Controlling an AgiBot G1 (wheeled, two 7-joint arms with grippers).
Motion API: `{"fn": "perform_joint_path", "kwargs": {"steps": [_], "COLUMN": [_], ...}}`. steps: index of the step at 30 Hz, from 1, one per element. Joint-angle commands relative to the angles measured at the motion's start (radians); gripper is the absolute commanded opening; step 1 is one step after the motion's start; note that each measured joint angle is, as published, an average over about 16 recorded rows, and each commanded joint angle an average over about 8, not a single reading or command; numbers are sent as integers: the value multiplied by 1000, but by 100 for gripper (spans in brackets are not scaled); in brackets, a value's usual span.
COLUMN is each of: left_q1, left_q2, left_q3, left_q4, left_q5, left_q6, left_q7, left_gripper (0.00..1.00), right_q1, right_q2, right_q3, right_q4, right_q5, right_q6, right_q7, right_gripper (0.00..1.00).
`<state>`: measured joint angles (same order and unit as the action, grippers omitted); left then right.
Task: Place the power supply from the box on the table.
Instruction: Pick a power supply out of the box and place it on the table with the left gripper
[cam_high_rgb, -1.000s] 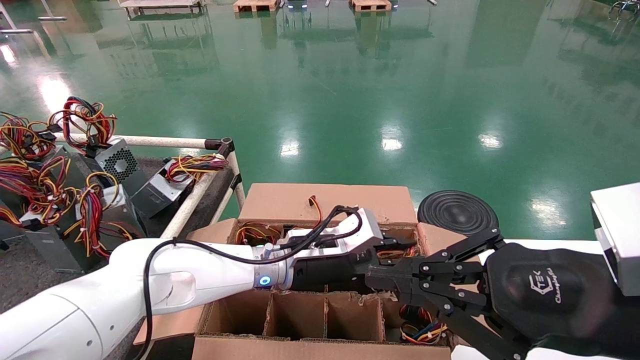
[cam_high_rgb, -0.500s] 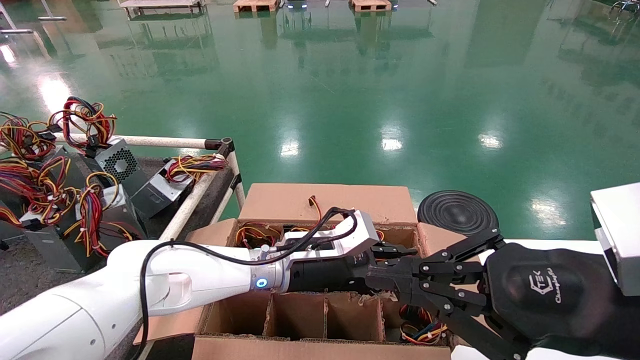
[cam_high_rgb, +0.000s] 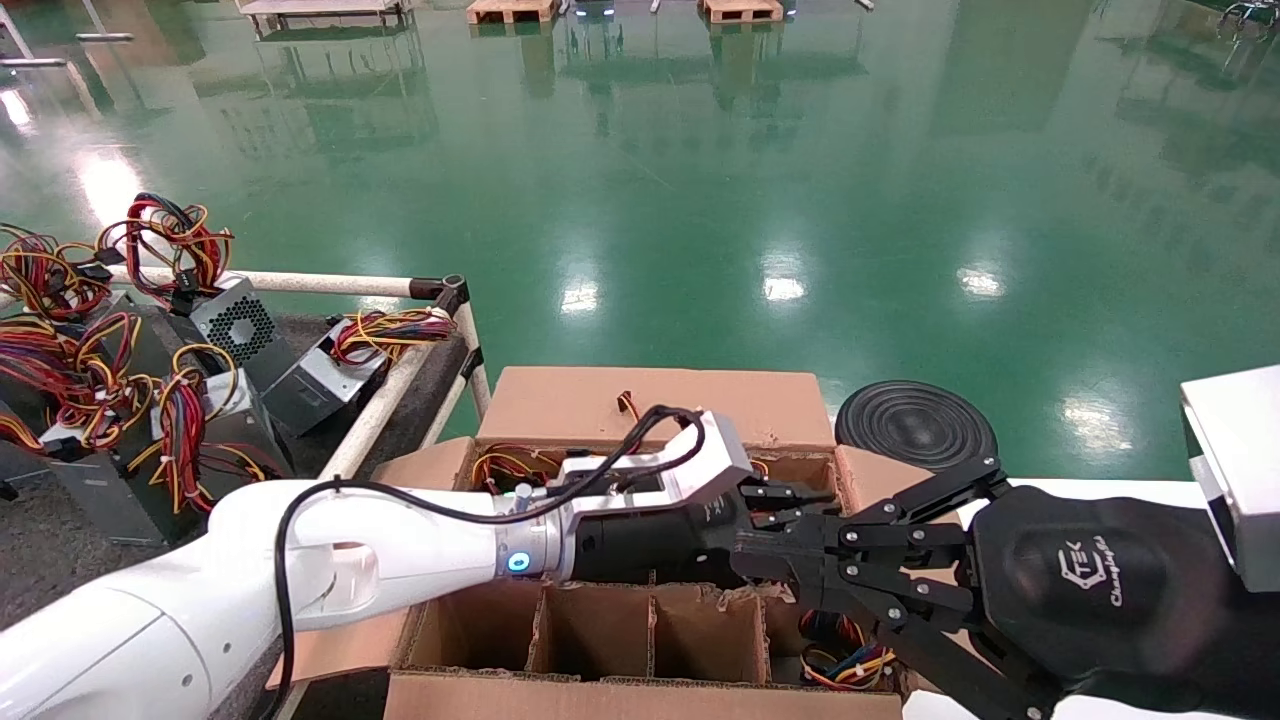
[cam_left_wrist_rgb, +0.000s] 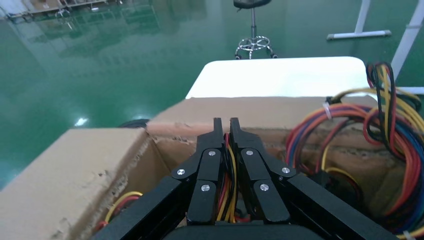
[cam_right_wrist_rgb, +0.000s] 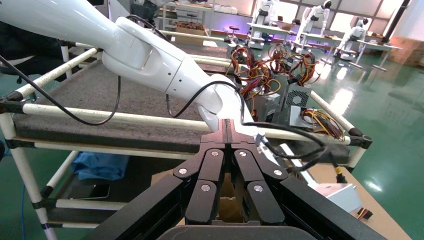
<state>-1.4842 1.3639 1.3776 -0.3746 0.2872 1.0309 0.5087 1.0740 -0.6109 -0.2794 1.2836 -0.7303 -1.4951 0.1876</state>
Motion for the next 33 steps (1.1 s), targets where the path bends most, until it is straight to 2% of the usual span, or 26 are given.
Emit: {"fn": "perform_joint_path", "kwargs": {"steps": [1, 17, 33], "left_q1": [-5, -106, -177], "left_q2": [1, 13, 15], "left_q3": [-9, -127, -209], "left_q4": [1, -7, -7], "left_q5": [-5, -42, -78], "left_q6": [3, 42, 84], "left_q7": [5, 135, 236], "left_gripper": [0, 0, 0], "right_q1": [0, 0, 0], "right_q2": [0, 0, 0], "right_q3": [0, 0, 0], "right_q4": [0, 0, 0], "right_q5": [0, 0, 0], "right_q6": [0, 0, 0], "right_q7": [0, 0, 0], "right_gripper": [0, 0, 0]}}
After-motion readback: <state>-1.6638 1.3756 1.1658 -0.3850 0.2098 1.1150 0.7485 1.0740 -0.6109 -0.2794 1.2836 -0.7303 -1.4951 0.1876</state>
